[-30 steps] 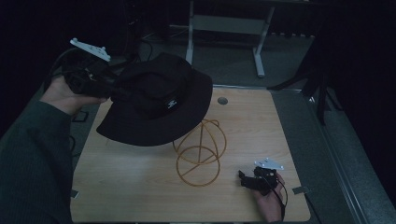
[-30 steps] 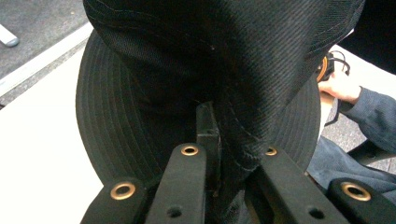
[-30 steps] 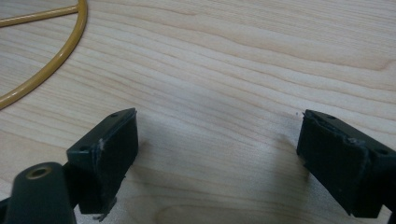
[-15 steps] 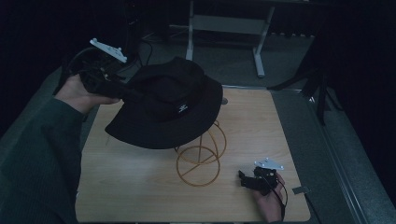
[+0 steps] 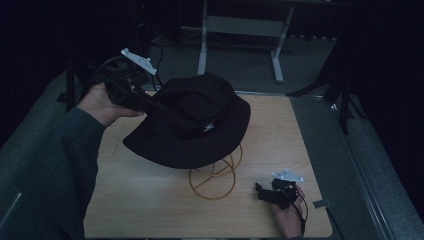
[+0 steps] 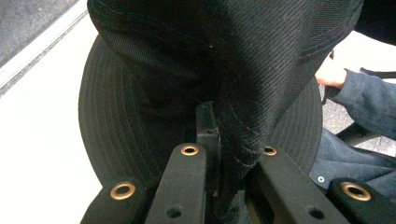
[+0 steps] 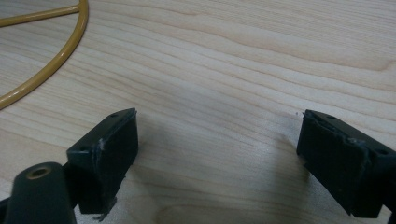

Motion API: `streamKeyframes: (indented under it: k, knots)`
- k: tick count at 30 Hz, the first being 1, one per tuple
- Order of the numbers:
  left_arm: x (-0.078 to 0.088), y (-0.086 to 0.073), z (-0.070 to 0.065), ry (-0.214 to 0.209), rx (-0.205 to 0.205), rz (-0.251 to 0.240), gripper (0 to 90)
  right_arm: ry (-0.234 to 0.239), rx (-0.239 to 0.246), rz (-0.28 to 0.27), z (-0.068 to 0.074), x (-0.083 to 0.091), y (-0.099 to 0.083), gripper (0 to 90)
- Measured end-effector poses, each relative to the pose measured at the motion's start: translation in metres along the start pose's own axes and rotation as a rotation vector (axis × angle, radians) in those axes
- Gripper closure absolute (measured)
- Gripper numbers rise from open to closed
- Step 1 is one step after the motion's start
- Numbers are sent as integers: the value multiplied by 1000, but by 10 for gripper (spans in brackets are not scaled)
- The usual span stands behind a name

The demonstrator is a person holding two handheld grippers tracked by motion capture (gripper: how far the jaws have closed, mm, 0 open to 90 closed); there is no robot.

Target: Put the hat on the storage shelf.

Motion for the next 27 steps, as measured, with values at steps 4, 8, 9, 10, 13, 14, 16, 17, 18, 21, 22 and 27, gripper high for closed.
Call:
streamKeyframes:
  k: [4,8,9,10,13,14,16,17,18,21,22,27]
  knots:
    - [-7,3,-3,-8,-8,6,880,0,1,0,0,0,0,125]
    - [-13,5,-6,-17,-16,16,879,0,1,-1,0,0,0,125]
    - [-15,6,-7,-7,-22,20,879,0,0,-1,0,0,0,125]
    - [-15,6,-7,-7,-22,20,878,0,0,-1,0,0,0,125]
    - [-19,7,-8,-8,-23,23,878,0,0,-1,0,0,0,124]
    - [-20,7,-9,-8,-24,24,878,0,0,-1,0,0,0,125]
    - [-22,8,-10,-13,-29,28,878,0,-1,-1,0,0,0,125]
    - [-23,8,-11,-16,-32,29,878,0,-1,-1,0,0,0,124]
    - [-25,9,-12,-18,-35,33,877,-1,-1,-1,0,0,0,125]
    - [-29,10,-15,-19,-47,41,876,0,0,-2,0,0,0,124]
    - [-31,11,-16,-19,-52,44,875,0,0,-2,0,0,0,125]
    - [-40,13,-20,-21,-68,50,866,0,1,-1,0,0,0,124]
Point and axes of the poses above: each handheld gripper's, and its own axes: x roughly backward along the jaws, y roughly out of its top, z roughly to its left, the point moved 4 cm from there along -x, roughly forward along the jaws, and after that the axes turned 7 degrees about -y, right-handed, at the moved point
